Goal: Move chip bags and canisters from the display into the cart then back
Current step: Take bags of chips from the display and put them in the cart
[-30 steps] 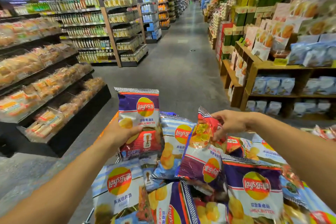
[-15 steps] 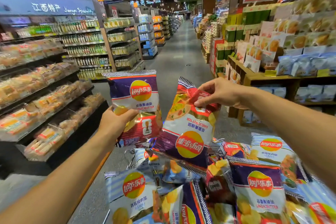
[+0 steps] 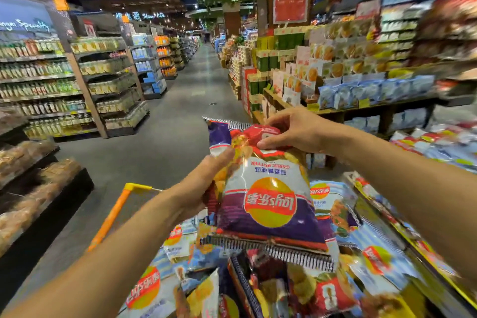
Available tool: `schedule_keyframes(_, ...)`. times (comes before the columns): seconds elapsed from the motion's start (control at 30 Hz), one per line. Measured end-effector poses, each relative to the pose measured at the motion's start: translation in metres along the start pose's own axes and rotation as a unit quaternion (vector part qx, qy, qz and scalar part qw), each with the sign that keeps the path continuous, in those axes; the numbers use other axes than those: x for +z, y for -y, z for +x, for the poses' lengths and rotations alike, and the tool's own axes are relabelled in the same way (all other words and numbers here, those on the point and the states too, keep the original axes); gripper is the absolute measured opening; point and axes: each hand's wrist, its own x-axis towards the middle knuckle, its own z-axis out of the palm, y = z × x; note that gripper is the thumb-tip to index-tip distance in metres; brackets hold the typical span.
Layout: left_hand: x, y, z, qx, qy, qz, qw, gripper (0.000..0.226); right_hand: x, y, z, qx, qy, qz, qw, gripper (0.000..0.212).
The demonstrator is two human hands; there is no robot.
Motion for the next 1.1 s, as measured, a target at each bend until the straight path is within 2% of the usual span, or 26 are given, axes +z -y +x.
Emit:
schedule_keyframes(0.03,0.007,0.003,0.010,-0.005,0.020,0.000,1.000,0.089,-0.006,-0.003,-0.007,-0.002,-0.016,-0.008,1.000,0.030)
schedule_keyframes(0.1,0.023,0.008,0.030,-0.012,0.062,-0.017,0.998,0.098,-0.017,-0.011,-0.022,-0.007,-0.050,-0.019,0.999,0.031)
schedule_keyframes(0.23,0.062,0.019,0.069,0.008,0.090,-0.043,0.995,0.089,-0.044,-0.038,-0.055,0.003,-0.126,0.000,0.992,0.031)
schedule_keyframes(0.27,0.076,0.023,0.081,0.013,0.088,-0.052,0.995,0.084,-0.054,-0.048,-0.065,0.015,-0.162,0.000,0.987,0.040)
schedule_keyframes(0.37,0.116,0.031,0.109,0.030,0.055,-0.057,0.996,0.081,-0.083,-0.077,-0.086,0.125,-0.298,-0.056,0.945,0.092)
schedule_keyframes(0.4,0.133,0.032,0.119,0.041,0.038,-0.051,0.997,0.086,-0.093,-0.088,-0.095,0.176,-0.329,-0.054,0.926,0.103)
schedule_keyframes(0.43,0.149,0.032,0.128,0.050,0.021,-0.047,0.997,0.091,-0.103,-0.096,-0.106,0.223,-0.340,-0.032,0.913,0.103)
schedule_keyframes(0.5,0.178,0.032,0.148,0.072,-0.005,-0.050,0.996,0.098,-0.124,-0.115,-0.130,0.299,-0.293,0.043,0.907,0.087)
schedule_keyframes(0.57,0.210,0.034,0.167,0.085,-0.016,-0.049,0.995,0.101,-0.147,-0.134,-0.166,0.353,-0.194,0.118,0.908,0.087)
schedule_keyframes(0.63,0.239,0.036,0.178,0.094,-0.035,-0.042,0.994,0.100,-0.164,-0.151,-0.201,0.365,-0.058,0.145,0.918,0.084)
schedule_keyframes(0.7,0.271,0.041,0.189,0.098,-0.018,-0.036,0.994,0.095,-0.177,-0.167,-0.234,0.349,0.015,0.168,0.922,0.065)
schedule_keyframes(0.77,0.299,0.048,0.198,0.090,0.007,-0.027,0.996,0.095,-0.185,-0.182,-0.252,0.335,0.012,0.198,0.921,0.048)
schedule_keyframes(0.9,0.355,0.056,0.213,0.029,0.081,-0.064,0.994,0.092,-0.206,-0.207,-0.291,0.292,-0.029,0.236,0.926,0.043)
schedule_keyframes(1.0,0.395,0.063,0.220,-0.009,0.132,-0.124,0.983,0.062,-0.226,-0.215,-0.322,0.289,-0.080,0.245,0.922,0.031)
schedule_keyframes(1.03,0.408,0.069,0.226,-0.015,0.131,-0.137,0.982,0.060,-0.232,-0.218,-0.331,0.295,-0.090,0.240,0.921,0.033)
schedule_keyframes(1.1,0.430,0.082,0.235,-0.045,0.134,-0.118,0.983,0.061,-0.244,-0.232,-0.351,0.311,-0.107,0.220,0.918,0.049)
